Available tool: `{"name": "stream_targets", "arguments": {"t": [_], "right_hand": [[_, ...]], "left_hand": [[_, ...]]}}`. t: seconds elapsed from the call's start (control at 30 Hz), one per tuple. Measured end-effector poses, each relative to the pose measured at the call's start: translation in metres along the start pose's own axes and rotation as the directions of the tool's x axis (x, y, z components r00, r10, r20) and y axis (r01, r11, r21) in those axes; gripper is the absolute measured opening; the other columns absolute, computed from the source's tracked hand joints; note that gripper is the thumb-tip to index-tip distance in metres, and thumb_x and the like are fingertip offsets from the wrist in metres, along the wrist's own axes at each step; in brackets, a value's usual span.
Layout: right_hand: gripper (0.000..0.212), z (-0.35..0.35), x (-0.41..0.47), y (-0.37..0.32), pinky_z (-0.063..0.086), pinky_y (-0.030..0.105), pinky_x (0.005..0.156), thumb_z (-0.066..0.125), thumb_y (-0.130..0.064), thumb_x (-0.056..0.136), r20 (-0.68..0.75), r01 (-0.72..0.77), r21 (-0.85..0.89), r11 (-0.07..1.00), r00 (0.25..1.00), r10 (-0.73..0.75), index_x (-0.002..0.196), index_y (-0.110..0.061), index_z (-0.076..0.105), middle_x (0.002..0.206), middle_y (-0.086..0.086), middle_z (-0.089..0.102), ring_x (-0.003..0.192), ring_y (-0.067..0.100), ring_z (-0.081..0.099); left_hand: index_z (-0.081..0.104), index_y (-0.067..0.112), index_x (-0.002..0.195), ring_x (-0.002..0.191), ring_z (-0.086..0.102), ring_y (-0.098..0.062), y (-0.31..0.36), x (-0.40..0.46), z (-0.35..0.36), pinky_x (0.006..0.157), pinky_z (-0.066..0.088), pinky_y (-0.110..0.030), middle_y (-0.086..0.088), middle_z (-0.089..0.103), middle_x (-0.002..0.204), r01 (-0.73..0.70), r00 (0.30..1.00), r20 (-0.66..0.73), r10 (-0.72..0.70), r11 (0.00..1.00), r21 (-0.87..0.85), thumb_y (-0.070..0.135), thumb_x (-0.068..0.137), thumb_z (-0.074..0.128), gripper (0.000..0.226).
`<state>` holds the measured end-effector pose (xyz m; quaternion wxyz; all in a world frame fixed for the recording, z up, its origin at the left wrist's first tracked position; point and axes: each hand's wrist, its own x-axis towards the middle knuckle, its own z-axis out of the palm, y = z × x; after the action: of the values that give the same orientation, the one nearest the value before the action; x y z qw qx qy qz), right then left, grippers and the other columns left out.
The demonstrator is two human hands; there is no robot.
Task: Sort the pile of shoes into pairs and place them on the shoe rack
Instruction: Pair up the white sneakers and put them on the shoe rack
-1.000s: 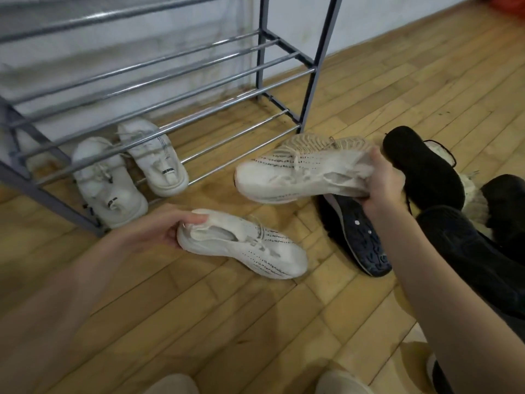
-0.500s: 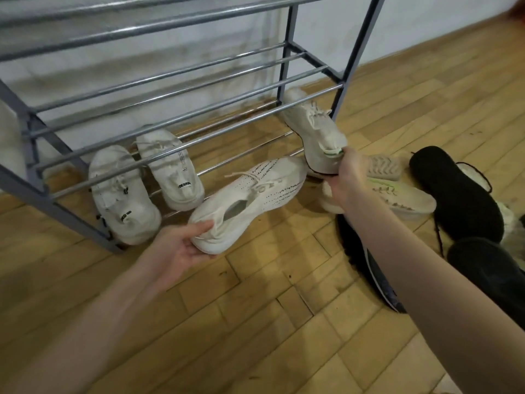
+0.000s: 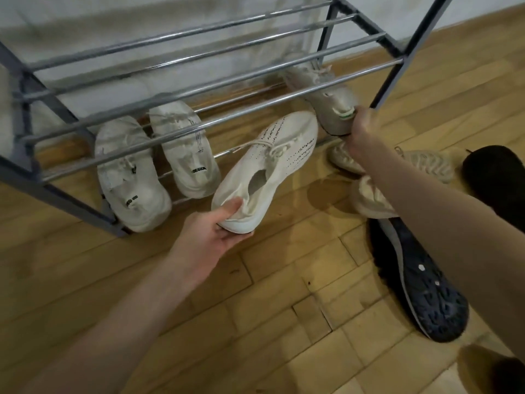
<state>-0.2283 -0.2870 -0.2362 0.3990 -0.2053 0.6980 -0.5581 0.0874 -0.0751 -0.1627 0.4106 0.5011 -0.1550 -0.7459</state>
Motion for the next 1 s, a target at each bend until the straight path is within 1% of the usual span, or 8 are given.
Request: {"name": "stream_targets", "arguments": {"t": [0.13, 0.23, 0.33, 0.47, 0.57, 0.73, 0.87, 1.0], "right_hand": [[0.043, 0.008, -0.015, -0.009, 0.050, 0.050, 0.097, 0.051, -0.036, 0.087, 0.001, -0.013, -0.010, 1.000, 1.000, 0.013, 0.120, -0.009, 0.054, 0.123, 0.013, 0.060, 0.108, 0.030, 0.061], [0.064, 0.004, -0.037, -0.016, 0.044, 0.046, 0.105, 0.048, -0.045, 0.091, 0.026, -0.042, 0.008, 0.999, 0.999, 0.042, 0.144, -0.009, 0.037, 0.141, 0.010, 0.047, 0.123, 0.028, 0.052], [0.065, -0.006, -0.062, -0.025, 0.034, 0.041, 0.113, 0.044, -0.038, 0.095, 0.029, 0.028, -0.044, 0.999, 0.999, -0.027, 0.150, -0.010, 0.025, 0.152, 0.010, 0.033, 0.135, 0.025, 0.038], [0.038, -0.028, -0.091, -0.026, 0.039, 0.028, 0.089, 0.041, -0.018, 0.099, 0.021, 0.185, -0.249, 0.951, 0.982, -0.185, 0.133, -0.001, 0.040, 0.133, 0.016, 0.048, 0.113, 0.025, 0.050], [0.041, -0.047, -0.109, -0.024, 0.042, 0.033, 0.095, 0.046, -0.020, 0.096, 0.091, 0.234, -0.367, 0.900, 0.972, -0.216, 0.134, -0.006, 0.041, 0.118, 0.006, 0.049, 0.112, 0.021, 0.051], [0.049, -0.078, -0.132, -0.019, 0.042, 0.037, 0.098, 0.050, -0.022, 0.093, 0.259, 0.382, -0.589, 0.712, 0.924, -0.282, 0.138, -0.008, 0.038, 0.134, 0.014, 0.043, 0.121, 0.027, 0.046], [0.045, -0.099, -0.146, -0.012, 0.034, 0.031, 0.099, 0.053, -0.013, 0.091, 0.314, 0.495, -0.655, 0.570, 0.865, -0.390, 0.134, -0.003, 0.041, 0.132, 0.018, 0.041, 0.123, 0.030, 0.042], [0.045, -0.124, -0.158, -0.004, 0.025, 0.015, 0.090, 0.052, -0.007, 0.089, 0.254, 0.515, -0.642, 0.568, 0.842, -0.476, 0.133, -0.003, 0.043, 0.133, 0.016, 0.043, 0.123, 0.025, 0.041]], "left_hand": [[0.064, 0.003, 0.099, 0.096, 0.071, -0.021, -0.001, -0.006, -0.002, 0.085, 0.057, -0.040, -0.006, 0.077, 0.090, 0.011, 0.999, 0.040, -0.012, 0.999, 0.032, 0.018, 0.068, 0.065, 0.034], [0.063, 0.003, 0.099, 0.101, 0.069, -0.023, -0.006, -0.006, 0.001, 0.085, 0.058, -0.039, -0.006, 0.077, 0.091, 0.026, 0.999, 0.042, -0.028, 0.999, 0.042, 0.015, 0.069, 0.065, 0.033], [0.061, 0.004, 0.103, 0.108, 0.065, -0.027, -0.009, 0.001, 0.008, 0.090, 0.054, -0.043, -0.012, 0.072, 0.107, 0.062, 0.998, 0.022, -0.061, 0.997, -0.049, 0.011, 0.079, 0.062, 0.025], [0.055, 0.004, 0.109, 0.112, 0.061, -0.028, -0.008, 0.026, 0.030, 0.099, 0.048, -0.049, -0.014, 0.063, 0.121, 0.035, 0.999, 0.018, -0.033, 0.985, -0.168, 0.010, 0.086, 0.062, 0.025], [0.049, 0.003, 0.123, 0.112, 0.061, -0.027, 0.000, 0.052, 0.052, 0.098, 0.049, -0.048, -0.014, 0.060, 0.124, -0.053, 0.998, -0.041, 0.048, 0.989, -0.138, 0.012, 0.083, 0.068, 0.045], [0.044, 0.007, 0.130, 0.111, 0.059, -0.028, 0.014, 0.091, 0.090, 0.095, 0.050, -0.048, -0.013, 0.057, 0.126, -0.112, 0.990, -0.103, 0.097, 0.981, -0.156, 0.021, 0.084, 0.070, 0.054], [0.039, 0.016, 0.138, 0.109, 0.058, -0.028, 0.015, 0.107, 0.101, 0.089, 0.049, -0.043, -0.011, 0.053, 0.133, -0.105, 0.983, -0.150, 0.106, 0.994, 0.016, 0.045, 0.088, 0.061, 0.062], [0.032, 0.022, 0.144, 0.116, 0.053, -0.032, 0.007, 0.096, 0.084, 0.096, 0.045, -0.045, -0.012, 0.043, 0.140, 0.007, 0.974, -0.219, 0.051, 0.966, 0.260, 0.052, 0.094, 0.040, 0.059]]}}
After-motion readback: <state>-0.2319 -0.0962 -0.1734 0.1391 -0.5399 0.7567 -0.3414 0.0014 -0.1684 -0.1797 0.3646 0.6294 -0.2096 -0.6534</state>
